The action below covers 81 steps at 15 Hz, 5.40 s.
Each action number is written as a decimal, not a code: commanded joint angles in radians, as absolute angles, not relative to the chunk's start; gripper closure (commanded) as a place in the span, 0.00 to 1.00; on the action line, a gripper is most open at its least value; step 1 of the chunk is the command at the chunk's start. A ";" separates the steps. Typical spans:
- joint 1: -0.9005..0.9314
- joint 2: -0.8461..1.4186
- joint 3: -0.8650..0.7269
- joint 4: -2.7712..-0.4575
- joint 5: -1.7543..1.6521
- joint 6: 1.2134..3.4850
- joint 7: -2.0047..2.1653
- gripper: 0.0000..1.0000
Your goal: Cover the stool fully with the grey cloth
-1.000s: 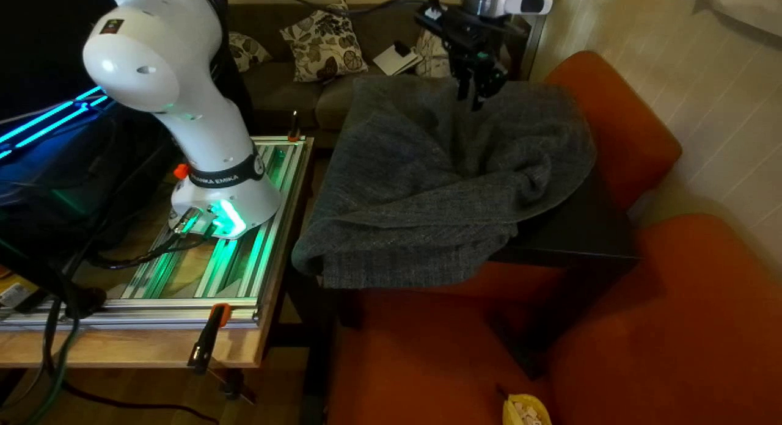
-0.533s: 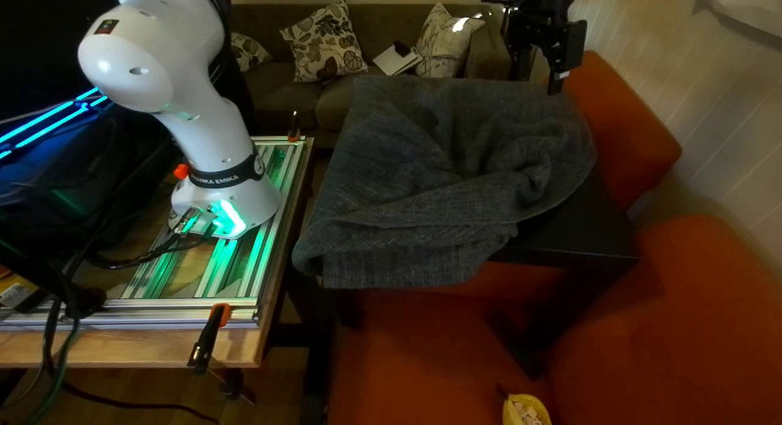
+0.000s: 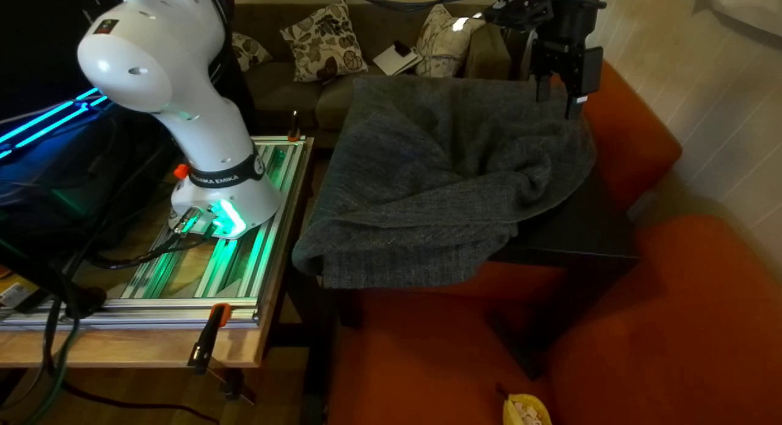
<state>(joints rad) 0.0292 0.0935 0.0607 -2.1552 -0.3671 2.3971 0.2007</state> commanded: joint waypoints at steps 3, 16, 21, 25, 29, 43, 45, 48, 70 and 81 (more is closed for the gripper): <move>0.086 0.203 0.031 -2.026 -0.534 2.284 0.456 0.00; 0.153 0.493 -0.064 -1.677 -0.499 1.922 0.691 0.00; 0.098 0.565 -0.061 -1.617 -0.371 1.917 0.624 0.00; 0.015 0.655 -0.081 -1.557 -0.216 1.911 0.533 0.00; -0.054 0.734 -0.090 -1.480 -0.077 1.864 0.442 0.26; -0.080 0.850 -0.115 -1.242 -0.003 1.554 0.424 1.00; -0.077 0.845 -0.120 -1.228 0.006 1.579 0.463 0.99; -0.070 0.839 -0.135 -1.195 0.032 1.665 0.564 1.00; 0.100 1.127 -0.474 -1.029 -0.346 2.403 1.230 1.00; 0.195 1.131 -0.615 -1.083 -0.464 2.269 1.458 0.47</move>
<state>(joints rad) 0.2158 1.2095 -0.6364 -1.0638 -0.4964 2.3662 1.4444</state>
